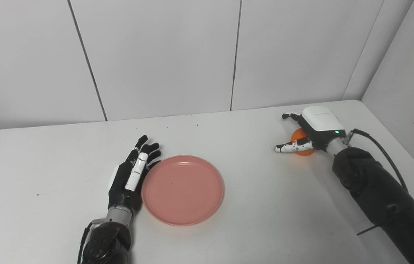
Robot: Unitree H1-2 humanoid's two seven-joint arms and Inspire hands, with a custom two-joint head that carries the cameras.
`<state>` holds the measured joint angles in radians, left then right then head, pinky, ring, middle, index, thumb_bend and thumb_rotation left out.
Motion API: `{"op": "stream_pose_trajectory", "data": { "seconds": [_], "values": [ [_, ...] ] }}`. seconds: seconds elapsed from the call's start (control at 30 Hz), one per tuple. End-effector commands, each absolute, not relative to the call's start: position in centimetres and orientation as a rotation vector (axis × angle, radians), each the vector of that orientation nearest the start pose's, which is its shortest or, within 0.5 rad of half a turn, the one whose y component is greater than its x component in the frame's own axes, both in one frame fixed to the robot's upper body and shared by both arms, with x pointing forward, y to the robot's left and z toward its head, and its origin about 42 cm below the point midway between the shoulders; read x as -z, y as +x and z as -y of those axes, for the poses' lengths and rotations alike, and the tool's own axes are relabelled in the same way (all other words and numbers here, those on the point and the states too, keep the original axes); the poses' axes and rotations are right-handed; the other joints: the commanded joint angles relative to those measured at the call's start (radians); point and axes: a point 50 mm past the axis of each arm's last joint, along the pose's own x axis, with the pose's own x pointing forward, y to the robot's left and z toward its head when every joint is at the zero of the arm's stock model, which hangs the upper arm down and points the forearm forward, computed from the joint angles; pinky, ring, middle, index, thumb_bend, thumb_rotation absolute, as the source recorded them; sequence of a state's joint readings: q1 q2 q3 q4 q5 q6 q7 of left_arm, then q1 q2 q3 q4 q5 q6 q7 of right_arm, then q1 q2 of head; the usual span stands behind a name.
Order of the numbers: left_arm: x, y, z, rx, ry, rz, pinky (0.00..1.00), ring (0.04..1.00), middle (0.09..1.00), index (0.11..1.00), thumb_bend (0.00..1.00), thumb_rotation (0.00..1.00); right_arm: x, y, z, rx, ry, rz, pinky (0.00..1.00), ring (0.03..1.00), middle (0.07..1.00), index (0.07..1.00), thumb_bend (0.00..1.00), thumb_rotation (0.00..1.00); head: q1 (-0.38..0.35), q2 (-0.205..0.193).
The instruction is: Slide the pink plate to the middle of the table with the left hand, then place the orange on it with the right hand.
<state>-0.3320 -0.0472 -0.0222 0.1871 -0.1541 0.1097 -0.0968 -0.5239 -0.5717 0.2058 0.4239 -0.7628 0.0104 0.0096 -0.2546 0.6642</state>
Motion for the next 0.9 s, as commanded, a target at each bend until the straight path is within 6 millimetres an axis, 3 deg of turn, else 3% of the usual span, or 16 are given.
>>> {"op": "stream_pose_trajectory", "data": {
  "seconds": [0.0,0.1,0.2,0.23,0.33,0.63,0.87],
  "values": [
    [-15.9,38.7,-14.6,0.254,-0.180,0.064,0.77,0.842,0.839,0.896,0.80,0.70,-22.2,44.5,36.9,0.056,-1.376,0.103,0.70,0.800,0.823,0.782,0.74,0.64,0.000,0.000],
    [-15.8,38.7,-14.7,0.256,-0.177,0.064,0.77,0.844,0.841,0.897,0.80,0.70,-21.9,44.2,37.0,0.059,-1.361,0.098,0.68,0.796,0.820,0.778,0.73,0.64,0.001,-0.001],
    [-15.8,38.7,-14.7,0.256,-0.176,0.065,0.76,0.844,0.840,0.896,0.80,0.70,-21.7,43.9,37.1,0.060,-1.345,0.094,0.68,0.792,0.819,0.770,0.72,0.72,0.000,0.000],
    [-15.8,38.7,-14.7,0.256,-0.177,0.064,0.77,0.844,0.840,0.895,0.79,0.70,-21.6,43.8,37.2,0.060,-1.338,0.095,0.69,0.800,0.820,0.775,0.73,0.85,0.000,0.000],
    [-15.8,38.7,-14.7,0.256,-0.179,0.061,0.77,0.843,0.840,0.894,0.79,0.70,-21.3,43.5,37.5,0.056,-1.323,0.099,0.71,0.813,0.823,0.789,0.77,0.98,-0.001,0.001],
    [-15.8,38.7,-14.7,0.261,-0.181,0.057,0.77,0.843,0.841,0.894,0.80,0.70,-20.5,43.1,37.9,0.045,-1.330,0.074,0.80,0.844,0.845,0.838,0.82,1.00,0.002,0.004],
    [-15.8,38.7,-14.6,0.265,-0.182,0.059,0.77,0.839,0.836,0.893,0.81,0.70,-20.2,43.1,37.8,0.056,-1.346,0.057,0.70,0.800,0.830,0.815,0.77,0.99,0.006,0.007]
  ]
}}
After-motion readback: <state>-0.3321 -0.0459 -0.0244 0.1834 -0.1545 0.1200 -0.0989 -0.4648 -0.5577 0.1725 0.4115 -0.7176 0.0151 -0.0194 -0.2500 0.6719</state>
